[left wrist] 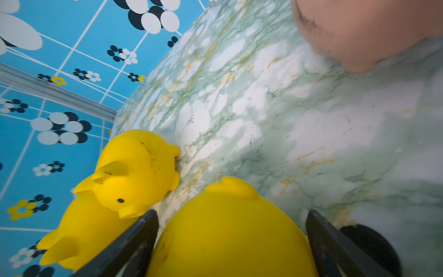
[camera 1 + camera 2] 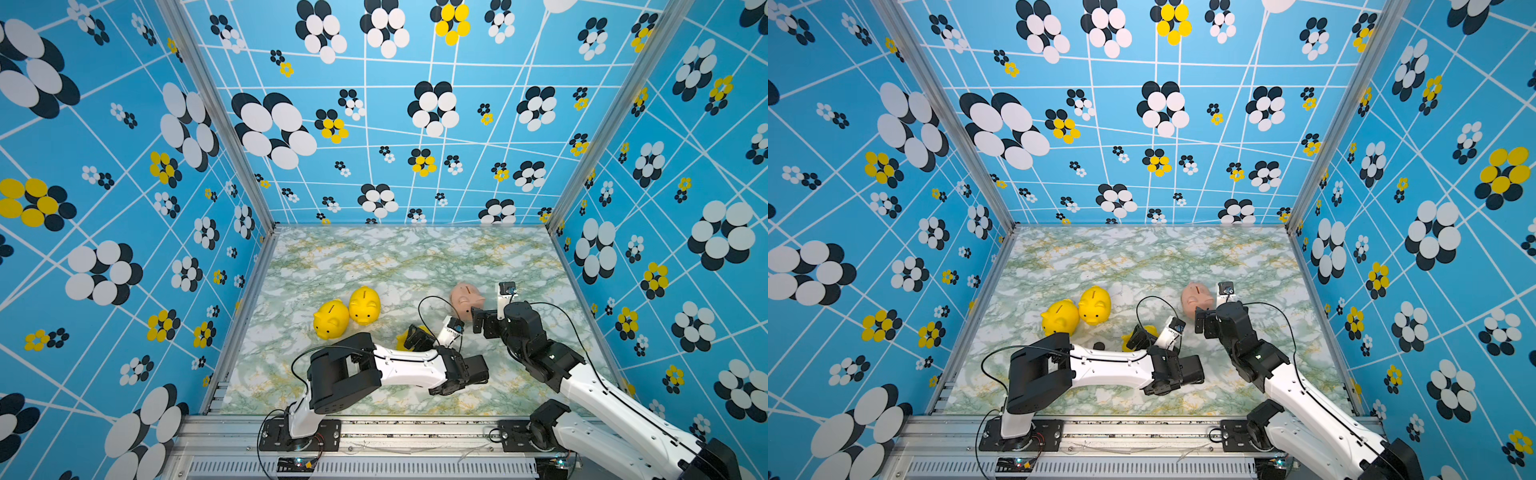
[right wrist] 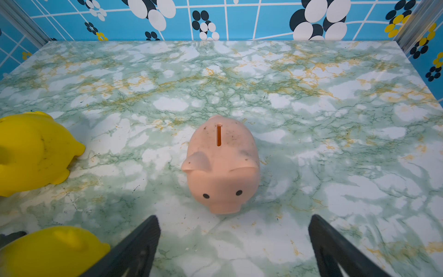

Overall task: Open piggy banks
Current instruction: Adjust the piggy bank at the center of the board.

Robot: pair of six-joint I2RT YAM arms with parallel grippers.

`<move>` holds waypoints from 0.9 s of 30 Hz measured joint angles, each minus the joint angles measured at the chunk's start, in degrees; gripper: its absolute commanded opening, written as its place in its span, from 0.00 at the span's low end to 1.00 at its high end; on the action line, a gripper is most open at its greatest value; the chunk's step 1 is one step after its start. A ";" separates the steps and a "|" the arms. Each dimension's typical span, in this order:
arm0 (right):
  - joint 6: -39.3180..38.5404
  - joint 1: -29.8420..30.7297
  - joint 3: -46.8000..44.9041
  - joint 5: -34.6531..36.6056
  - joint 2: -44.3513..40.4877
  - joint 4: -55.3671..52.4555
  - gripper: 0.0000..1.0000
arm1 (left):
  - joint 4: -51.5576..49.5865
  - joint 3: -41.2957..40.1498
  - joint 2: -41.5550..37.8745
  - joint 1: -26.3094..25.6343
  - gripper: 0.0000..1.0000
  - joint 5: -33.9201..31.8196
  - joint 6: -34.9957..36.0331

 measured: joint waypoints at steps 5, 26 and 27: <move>-0.35 -0.02 -0.13 -2.75 -0.04 -0.35 0.99 | -2.03 -0.96 0.09 2.54 1.00 -0.37 3.80; 1.75 -0.02 -1.99 -17.84 -5.66 -6.64 0.99 | -9.44 5.88 -18.62 20.90 0.99 52.43 31.28; 2.19 -0.02 -1.99 -18.49 -6.03 -7.02 0.99 | -10.54 5.86 -18.71 21.68 0.99 53.83 31.28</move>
